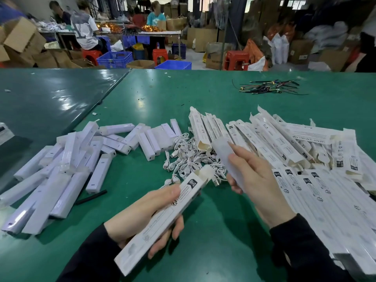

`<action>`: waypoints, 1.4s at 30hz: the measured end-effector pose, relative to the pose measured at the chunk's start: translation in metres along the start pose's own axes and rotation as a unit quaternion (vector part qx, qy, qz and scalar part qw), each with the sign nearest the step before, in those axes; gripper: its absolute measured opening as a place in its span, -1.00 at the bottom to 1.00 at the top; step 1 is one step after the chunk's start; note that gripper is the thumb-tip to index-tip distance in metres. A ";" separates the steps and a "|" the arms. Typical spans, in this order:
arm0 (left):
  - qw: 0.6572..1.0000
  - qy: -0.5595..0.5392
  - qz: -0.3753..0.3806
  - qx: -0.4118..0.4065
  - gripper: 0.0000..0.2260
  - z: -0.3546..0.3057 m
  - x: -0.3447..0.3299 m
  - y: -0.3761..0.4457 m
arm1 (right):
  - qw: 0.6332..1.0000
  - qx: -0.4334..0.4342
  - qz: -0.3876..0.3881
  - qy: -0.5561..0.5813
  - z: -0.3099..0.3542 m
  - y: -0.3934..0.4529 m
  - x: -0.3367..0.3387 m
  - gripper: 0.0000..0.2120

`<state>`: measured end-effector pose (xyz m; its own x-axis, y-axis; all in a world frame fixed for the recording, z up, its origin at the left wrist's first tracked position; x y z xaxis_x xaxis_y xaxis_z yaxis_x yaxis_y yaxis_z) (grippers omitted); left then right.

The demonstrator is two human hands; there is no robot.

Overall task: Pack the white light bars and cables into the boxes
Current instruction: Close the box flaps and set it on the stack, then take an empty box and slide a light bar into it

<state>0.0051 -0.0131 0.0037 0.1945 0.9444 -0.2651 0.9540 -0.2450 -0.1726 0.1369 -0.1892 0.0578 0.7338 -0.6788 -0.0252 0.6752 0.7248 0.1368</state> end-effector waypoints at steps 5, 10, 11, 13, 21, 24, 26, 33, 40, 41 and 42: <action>0.999 -0.017 -0.034 -0.009 -0.31 0.003 0.012 -0.004 | 0.998 0.061 -0.011 -0.030 0.009 -0.001 0.008 -0.76; 0.999 -0.004 -0.040 0.008 -0.30 0.002 0.013 -0.008 | 0.998 0.056 0.005 -0.043 0.009 -0.002 0.008 -0.77; 0.999 -0.001 -0.037 0.009 -0.29 -0.001 0.010 -0.009 | 0.998 0.057 0.003 -0.041 0.010 -0.002 0.007 -0.77; 1.000 0.010 -0.027 0.012 -0.27 -0.005 0.004 -0.009 | 0.997 0.063 -0.005 -0.037 0.010 -0.002 0.006 -0.79; 0.999 0.019 0.036 0.022 -0.54 -0.022 -0.008 -0.015 | 0.997 0.014 0.027 -0.074 0.011 -0.003 0.014 -0.88; 0.993 0.039 0.093 0.062 -0.61 -0.019 -0.013 -0.016 | 0.986 -0.041 0.115 -0.113 0.015 -0.007 0.017 -0.92; 0.988 0.034 0.129 0.081 -0.68 -0.018 -0.016 -0.016 | 0.970 -0.075 0.182 -0.145 0.016 -0.009 0.013 -0.87; 0.992 -0.002 0.110 0.056 -0.64 -0.019 -0.016 -0.016 | 0.998 -0.050 0.034 -0.005 0.005 -0.002 -0.001 -0.54; 0.999 -0.029 0.044 -0.002 -0.50 -0.018 -0.021 -0.008 | 0.994 0.055 -0.015 -0.097 -0.001 -0.002 -0.015 -0.87; 0.999 -0.032 0.037 -0.008 -0.53 -0.018 -0.023 -0.006 | 0.991 0.057 0.007 -0.118 -0.005 -0.003 -0.020 -0.88; 0.999 -0.034 0.034 -0.012 -0.58 -0.018 -0.025 -0.005 | 0.988 0.054 0.034 -0.141 -0.009 -0.005 -0.027 -0.79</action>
<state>-0.0003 -0.0313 0.0278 0.2431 0.9086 -0.3397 0.9445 -0.3014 -0.1305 0.1140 -0.1735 0.0485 0.7173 -0.6454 0.2623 0.6016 0.7637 0.2341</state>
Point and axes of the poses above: each hand's wrist, its own y-axis towards the middle knuckle, its own x-axis out of the back of the hand, z = x × y, the point moved 2 cm from there along y, towards the middle knuckle, and after that the axes turned 11 degrees about z, right-handed, at the moved point
